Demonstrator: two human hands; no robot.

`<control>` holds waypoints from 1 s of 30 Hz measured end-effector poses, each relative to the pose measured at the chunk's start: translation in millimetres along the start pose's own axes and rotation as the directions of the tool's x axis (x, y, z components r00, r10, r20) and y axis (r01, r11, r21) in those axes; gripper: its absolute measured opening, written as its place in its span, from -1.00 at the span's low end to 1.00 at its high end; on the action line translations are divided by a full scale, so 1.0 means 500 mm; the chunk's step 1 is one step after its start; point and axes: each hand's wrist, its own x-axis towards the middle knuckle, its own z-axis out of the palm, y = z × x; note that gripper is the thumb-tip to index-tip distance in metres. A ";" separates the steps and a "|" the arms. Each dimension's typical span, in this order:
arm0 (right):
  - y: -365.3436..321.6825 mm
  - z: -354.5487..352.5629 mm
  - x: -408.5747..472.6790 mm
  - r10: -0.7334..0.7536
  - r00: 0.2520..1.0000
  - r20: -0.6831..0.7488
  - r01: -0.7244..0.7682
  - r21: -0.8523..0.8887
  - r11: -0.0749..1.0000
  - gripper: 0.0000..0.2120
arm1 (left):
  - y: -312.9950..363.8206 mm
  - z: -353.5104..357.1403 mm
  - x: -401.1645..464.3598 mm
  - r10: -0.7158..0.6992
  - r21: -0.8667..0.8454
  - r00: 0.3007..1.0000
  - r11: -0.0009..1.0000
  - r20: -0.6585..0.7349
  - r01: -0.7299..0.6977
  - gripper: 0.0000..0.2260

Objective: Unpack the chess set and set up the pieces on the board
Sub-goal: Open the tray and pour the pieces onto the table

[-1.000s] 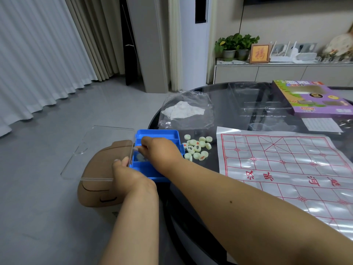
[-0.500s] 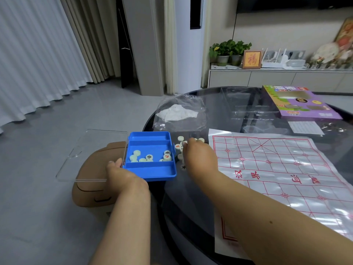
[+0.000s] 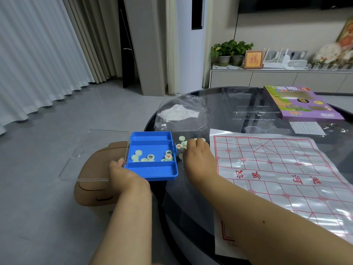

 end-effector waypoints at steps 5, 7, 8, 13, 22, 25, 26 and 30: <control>0.006 0.008 0.004 -0.019 1.000 -0.007 0.019 -0.007 1.000 -0.69 | -0.002 0.000 0.004 -0.002 0.001 1.000 1.000 -0.007 0.002 -0.82; 0.008 0.007 0.004 -0.034 0.999 -0.019 0.033 -0.025 0.999 -0.70 | -0.001 -0.001 0.003 -0.004 0.002 1.000 1.000 -0.005 0.004 -0.82; 0.009 0.006 0.003 -0.034 0.999 -0.036 0.034 -0.024 0.999 -0.72 | -0.001 0.000 0.003 -0.007 0.004 1.000 1.000 -0.005 0.007 -0.82; -0.015 -0.007 0.007 -0.111 0.971 -0.212 0.106 -0.037 0.994 -0.72 | -0.002 0.001 0.002 -0.001 -0.008 1.000 1.000 -0.014 0.001 -0.81; -0.083 0.015 -0.018 -0.439 0.867 -0.235 0.404 -0.184 0.896 -0.54 | -0.003 0.007 0.004 0.018 -0.095 0.999 0.995 -0.031 -0.021 -0.75; -0.098 0.009 -0.024 -0.430 0.899 -0.077 0.416 -0.153 0.897 -0.49 | -0.007 0.008 0.017 0.017 -0.109 0.999 0.994 -0.029 -0.020 -0.72; -0.106 0.002 -0.026 -0.417 0.909 -0.028 0.411 -0.119 0.904 -0.49 | -0.009 0.008 0.019 0.014 -0.111 1.000 0.994 -0.027 -0.017 -0.72; -0.127 -0.016 -0.027 -0.359 0.925 0.124 0.325 0.228 0.918 -0.53 | -0.009 0.005 0.019 -0.001 -0.122 1.000 0.993 0.010 0.002 -0.71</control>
